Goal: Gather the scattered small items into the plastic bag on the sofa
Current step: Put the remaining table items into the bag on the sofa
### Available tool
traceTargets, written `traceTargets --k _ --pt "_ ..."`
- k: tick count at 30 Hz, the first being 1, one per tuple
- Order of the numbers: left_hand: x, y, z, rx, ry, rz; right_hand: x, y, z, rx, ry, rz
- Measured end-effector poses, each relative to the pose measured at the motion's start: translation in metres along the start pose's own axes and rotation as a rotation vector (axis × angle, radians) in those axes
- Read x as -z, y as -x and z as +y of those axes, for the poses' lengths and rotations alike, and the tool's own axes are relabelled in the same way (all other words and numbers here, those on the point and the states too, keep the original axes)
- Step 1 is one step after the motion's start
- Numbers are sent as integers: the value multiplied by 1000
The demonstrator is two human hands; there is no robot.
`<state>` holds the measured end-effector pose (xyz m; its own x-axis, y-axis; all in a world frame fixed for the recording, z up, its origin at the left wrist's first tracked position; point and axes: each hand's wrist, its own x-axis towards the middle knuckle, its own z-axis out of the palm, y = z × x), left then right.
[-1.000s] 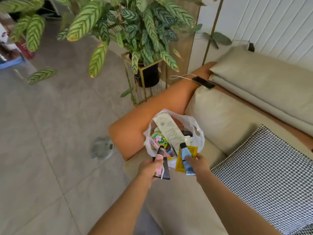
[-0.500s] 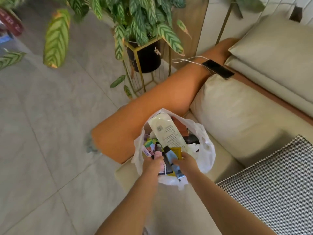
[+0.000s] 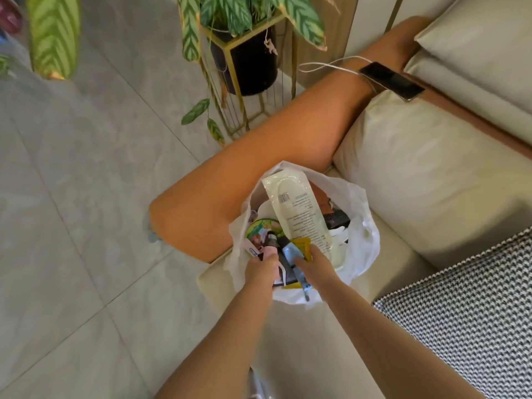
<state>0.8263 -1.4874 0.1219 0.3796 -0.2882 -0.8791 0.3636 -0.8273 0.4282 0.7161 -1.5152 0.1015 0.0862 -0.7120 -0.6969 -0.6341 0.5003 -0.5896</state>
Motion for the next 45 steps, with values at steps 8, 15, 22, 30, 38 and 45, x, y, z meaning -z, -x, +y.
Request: traceTargets --k 8,15,22,30,38,45 --pt "6 -6 6 -97 85 -17 28 -7 -22 220 -198 42" --pt "6 3 -14 -330 -451 -164 23 -9 -5 220 -232 60" --pt "22 13 -36 -544 -1426 164 29 -13 -13 255 -218 74" --pt "35 15 -31 -634 -1499 -40 42 -16 5 280 91 50" --pt "34 48 -5 -622 -1450 -330 43 3 11 205 301 -113" --pt "33 64 34 -764 -1119 -436 64 5 21 189 418 -76"
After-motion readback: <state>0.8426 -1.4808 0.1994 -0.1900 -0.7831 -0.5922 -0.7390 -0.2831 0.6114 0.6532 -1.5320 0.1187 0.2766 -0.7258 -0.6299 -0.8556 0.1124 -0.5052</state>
